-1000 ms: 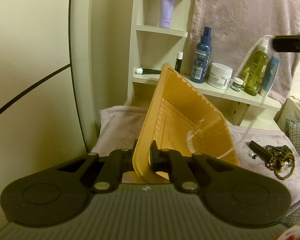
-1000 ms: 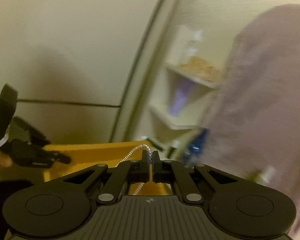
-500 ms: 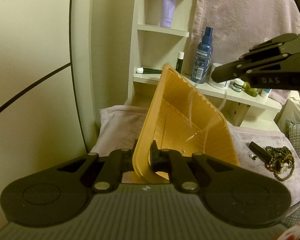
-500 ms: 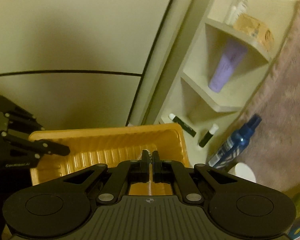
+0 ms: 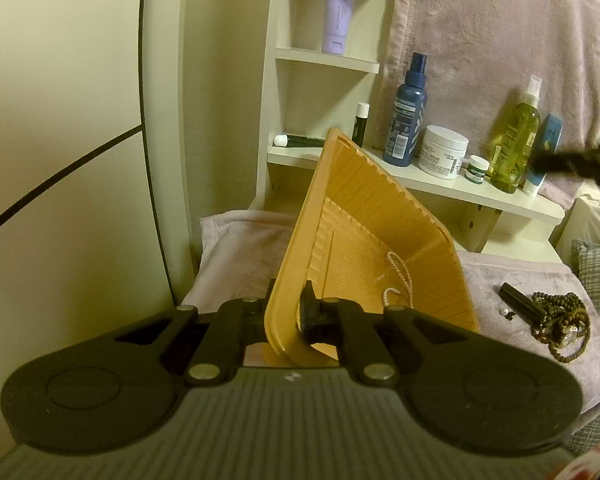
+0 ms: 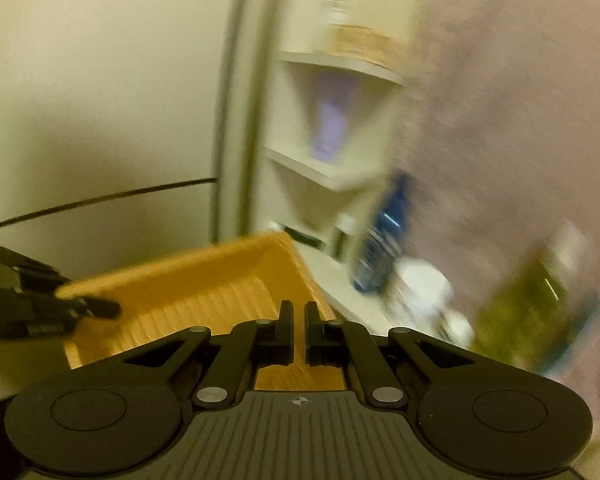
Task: Organize jewelry
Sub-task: 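Lift the pearl necklace and drop it into the orange tray with the right gripper, then return the right gripper to the pile and grasp a dark bead strand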
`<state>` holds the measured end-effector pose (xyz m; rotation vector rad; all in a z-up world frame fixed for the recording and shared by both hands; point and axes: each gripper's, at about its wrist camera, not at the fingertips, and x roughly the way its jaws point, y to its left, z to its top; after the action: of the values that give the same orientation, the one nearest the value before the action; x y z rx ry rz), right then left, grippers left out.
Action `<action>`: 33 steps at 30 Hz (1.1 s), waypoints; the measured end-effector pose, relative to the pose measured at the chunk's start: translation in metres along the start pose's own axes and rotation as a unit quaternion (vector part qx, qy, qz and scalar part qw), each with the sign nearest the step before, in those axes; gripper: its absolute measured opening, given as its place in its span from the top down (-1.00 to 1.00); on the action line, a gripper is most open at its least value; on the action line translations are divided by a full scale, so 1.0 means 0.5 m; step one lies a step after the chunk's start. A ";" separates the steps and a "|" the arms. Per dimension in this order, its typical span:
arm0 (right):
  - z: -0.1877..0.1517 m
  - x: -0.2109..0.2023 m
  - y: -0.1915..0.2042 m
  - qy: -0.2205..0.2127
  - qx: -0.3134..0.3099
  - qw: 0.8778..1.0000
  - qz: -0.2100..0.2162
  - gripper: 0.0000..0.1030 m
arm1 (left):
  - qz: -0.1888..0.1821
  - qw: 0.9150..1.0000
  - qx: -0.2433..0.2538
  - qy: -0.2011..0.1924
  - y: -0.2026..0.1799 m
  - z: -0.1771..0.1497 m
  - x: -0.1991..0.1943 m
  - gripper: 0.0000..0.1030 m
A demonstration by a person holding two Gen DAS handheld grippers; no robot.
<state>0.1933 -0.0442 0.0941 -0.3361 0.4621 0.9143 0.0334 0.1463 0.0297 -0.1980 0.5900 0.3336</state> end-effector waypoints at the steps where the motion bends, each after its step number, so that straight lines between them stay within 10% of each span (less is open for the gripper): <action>1: -0.028 -0.017 -0.008 -0.001 0.021 1.000 -0.013 0.95 | 0.000 1.000 0.000 0.000 0.000 0.000 0.000 0.86; 10: -0.303 -0.152 -0.089 0.049 0.211 0.961 -0.173 0.66 | 0.002 1.000 0.006 -0.001 -0.002 0.002 0.000 0.86; 18: -0.427 -0.198 -0.107 0.073 0.296 0.928 -0.215 0.33 | 0.006 1.000 0.013 0.000 -0.008 0.003 -0.001 0.86; 33: -0.442 -0.115 -0.206 0.100 0.230 0.939 -0.237 0.34 | 0.015 1.000 0.019 0.002 -0.015 0.005 -0.002 0.86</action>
<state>0.1945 -0.2448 -0.0561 -0.1000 0.7274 0.2848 0.0363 0.1399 0.0328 -0.1538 0.6039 0.3507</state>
